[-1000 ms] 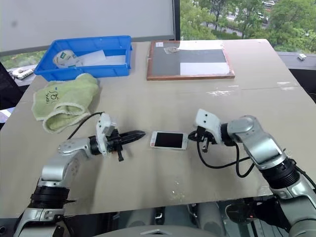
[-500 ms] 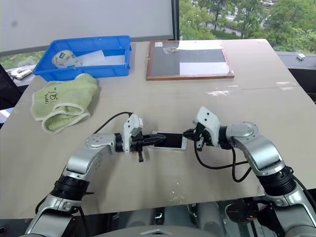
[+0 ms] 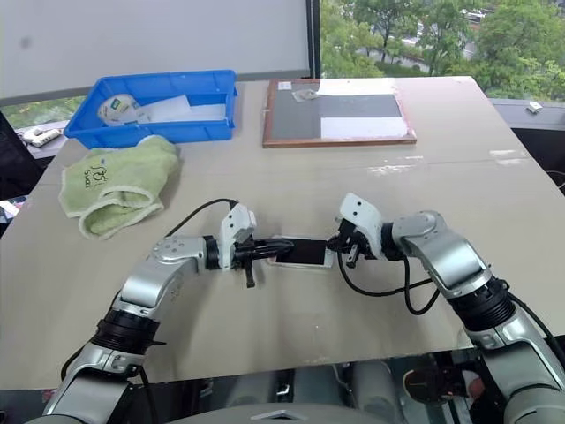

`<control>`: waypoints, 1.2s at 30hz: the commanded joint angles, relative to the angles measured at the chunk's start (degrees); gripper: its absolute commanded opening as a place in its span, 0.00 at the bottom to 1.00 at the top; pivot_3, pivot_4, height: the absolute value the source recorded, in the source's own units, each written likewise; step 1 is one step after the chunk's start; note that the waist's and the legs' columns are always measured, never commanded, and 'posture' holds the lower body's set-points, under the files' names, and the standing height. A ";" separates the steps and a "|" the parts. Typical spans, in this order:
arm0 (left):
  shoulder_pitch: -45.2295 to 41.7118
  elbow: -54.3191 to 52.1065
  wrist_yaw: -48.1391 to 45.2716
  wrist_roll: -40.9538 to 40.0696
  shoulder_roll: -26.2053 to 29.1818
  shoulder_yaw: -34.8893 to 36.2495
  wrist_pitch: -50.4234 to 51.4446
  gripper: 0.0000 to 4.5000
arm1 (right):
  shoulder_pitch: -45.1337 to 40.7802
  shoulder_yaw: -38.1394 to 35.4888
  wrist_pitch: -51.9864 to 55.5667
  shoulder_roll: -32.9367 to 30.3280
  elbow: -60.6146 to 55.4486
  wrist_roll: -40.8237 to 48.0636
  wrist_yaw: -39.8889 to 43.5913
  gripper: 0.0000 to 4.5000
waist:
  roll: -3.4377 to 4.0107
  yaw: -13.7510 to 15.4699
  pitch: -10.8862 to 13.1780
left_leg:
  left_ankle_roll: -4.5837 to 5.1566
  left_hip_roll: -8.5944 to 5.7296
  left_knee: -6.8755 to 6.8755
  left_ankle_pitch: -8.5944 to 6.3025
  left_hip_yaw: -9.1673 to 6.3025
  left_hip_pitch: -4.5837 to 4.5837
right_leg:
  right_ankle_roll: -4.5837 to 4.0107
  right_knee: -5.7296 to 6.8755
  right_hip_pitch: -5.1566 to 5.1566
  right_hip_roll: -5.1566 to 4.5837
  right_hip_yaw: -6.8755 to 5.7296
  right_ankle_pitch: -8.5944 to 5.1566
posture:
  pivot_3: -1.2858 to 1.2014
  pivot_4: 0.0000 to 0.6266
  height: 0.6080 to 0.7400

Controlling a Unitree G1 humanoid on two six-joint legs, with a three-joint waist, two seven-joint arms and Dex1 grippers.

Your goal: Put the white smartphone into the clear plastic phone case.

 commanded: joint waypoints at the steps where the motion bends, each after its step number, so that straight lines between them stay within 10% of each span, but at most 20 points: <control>1: 1.56 -1.46 0.86 0.73 0.40 -0.13 0.14 0.02 | 2.86 9.79 4.93 1.06 9.23 -2.80 1.29 0.00 | -0.05 -0.22 -0.37 | 0.00 0.03 -0.02 0.00 0.00 0.04 | 0.00 -0.03 0.02 -0.01 0.00 0.00 | 0.52 0.24 1.00; 11: 2.81 -2.78 1.94 0.62 0.33 0.01 0.63 0.02 | 3.50 14.67 2.38 4.16 21.41 -7.25 1.68 0.00 | 0.26 -0.66 -2.03 | -0.32 0.17 -0.98 -0.19 0.03 1.50 | 0.00 -0.85 1.27 -0.52 -0.28 -0.02 | 0.52 0.24 1.00; 36: 3.13 -1.75 2.23 1.15 -0.50 0.15 0.36 0.02 | 6.68 5.47 9.95 7.74 29.11 -2.62 -3.09 0.00 | 0.60 -0.71 -2.61 | -0.34 -0.06 -1.75 -0.20 -0.24 1.62 | 0.02 -1.67 1.33 -1.73 -1.61 -0.03 | 0.52 0.24 1.00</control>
